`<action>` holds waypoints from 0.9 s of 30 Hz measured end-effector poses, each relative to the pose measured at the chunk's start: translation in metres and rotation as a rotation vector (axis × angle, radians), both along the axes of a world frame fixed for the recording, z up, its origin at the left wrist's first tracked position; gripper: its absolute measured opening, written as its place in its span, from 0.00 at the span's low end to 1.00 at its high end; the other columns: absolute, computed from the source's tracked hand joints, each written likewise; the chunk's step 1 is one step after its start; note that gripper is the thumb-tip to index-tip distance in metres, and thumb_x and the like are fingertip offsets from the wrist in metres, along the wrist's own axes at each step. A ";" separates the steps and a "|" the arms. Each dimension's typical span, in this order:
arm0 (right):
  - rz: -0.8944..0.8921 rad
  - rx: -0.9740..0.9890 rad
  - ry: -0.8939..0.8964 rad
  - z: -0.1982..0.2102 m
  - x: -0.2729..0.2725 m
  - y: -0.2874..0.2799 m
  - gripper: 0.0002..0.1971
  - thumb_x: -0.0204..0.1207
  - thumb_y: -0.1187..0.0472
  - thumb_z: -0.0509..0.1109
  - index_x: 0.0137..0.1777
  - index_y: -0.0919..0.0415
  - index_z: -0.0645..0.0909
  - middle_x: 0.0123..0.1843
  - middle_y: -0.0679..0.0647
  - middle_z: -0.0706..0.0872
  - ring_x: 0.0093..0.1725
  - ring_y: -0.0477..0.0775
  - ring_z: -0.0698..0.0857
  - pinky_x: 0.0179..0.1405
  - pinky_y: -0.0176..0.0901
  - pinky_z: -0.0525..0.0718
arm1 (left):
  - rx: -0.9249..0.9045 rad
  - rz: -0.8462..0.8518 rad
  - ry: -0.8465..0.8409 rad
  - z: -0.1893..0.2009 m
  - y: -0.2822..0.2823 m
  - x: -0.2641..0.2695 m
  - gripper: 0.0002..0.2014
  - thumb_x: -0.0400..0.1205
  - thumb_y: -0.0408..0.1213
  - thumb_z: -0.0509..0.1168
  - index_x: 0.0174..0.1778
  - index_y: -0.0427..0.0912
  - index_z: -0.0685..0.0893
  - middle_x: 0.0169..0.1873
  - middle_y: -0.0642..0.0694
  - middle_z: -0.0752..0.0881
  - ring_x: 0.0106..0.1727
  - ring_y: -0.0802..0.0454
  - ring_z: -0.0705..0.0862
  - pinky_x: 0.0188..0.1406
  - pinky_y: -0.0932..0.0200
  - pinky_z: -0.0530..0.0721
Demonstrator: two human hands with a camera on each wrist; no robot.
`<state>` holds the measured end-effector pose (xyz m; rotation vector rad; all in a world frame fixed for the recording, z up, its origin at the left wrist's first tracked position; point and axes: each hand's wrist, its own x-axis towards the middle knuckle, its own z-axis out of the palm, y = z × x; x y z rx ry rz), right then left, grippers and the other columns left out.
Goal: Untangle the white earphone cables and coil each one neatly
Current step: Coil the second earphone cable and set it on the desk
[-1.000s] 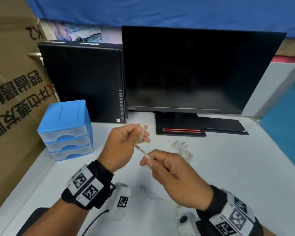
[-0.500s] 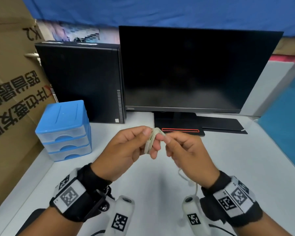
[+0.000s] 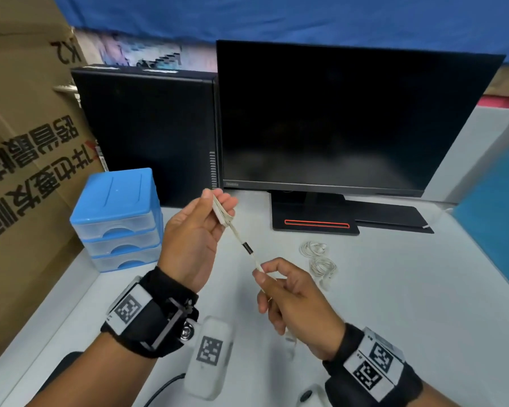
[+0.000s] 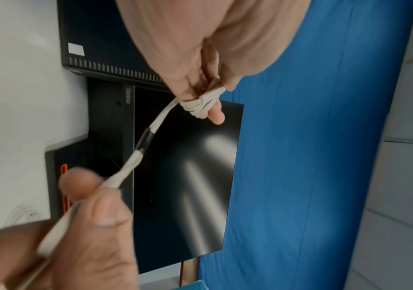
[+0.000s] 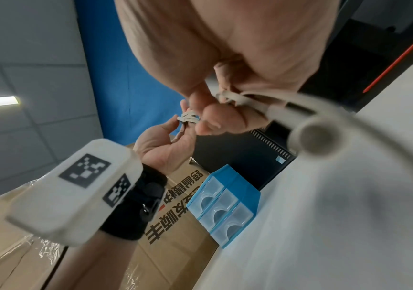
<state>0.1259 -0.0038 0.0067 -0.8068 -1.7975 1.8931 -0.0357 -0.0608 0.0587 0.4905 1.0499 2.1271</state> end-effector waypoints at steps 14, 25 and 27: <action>0.022 0.019 0.055 0.013 0.003 0.013 0.10 0.86 0.64 0.60 0.55 0.62 0.84 0.37 0.59 0.88 0.23 0.56 0.76 0.26 0.40 0.75 | -0.029 -0.104 0.127 0.011 -0.005 -0.003 0.14 0.89 0.39 0.56 0.43 0.40 0.83 0.32 0.48 0.80 0.30 0.57 0.76 0.36 0.65 0.79; 0.014 -0.079 0.129 0.017 0.008 0.025 0.15 0.86 0.67 0.55 0.51 0.68 0.84 0.42 0.64 0.90 0.33 0.62 0.86 0.37 0.48 0.83 | -0.046 -0.021 0.162 0.026 -0.012 -0.004 0.19 0.85 0.43 0.63 0.27 0.47 0.81 0.24 0.53 0.76 0.25 0.61 0.71 0.23 0.72 0.69; 0.018 -0.139 0.158 0.019 0.010 0.028 0.15 0.87 0.64 0.55 0.57 0.67 0.85 0.41 0.66 0.89 0.30 0.62 0.85 0.34 0.47 0.83 | 0.006 -0.042 0.191 0.040 -0.017 -0.006 0.15 0.84 0.44 0.64 0.31 0.45 0.78 0.23 0.54 0.77 0.25 0.61 0.71 0.26 0.68 0.66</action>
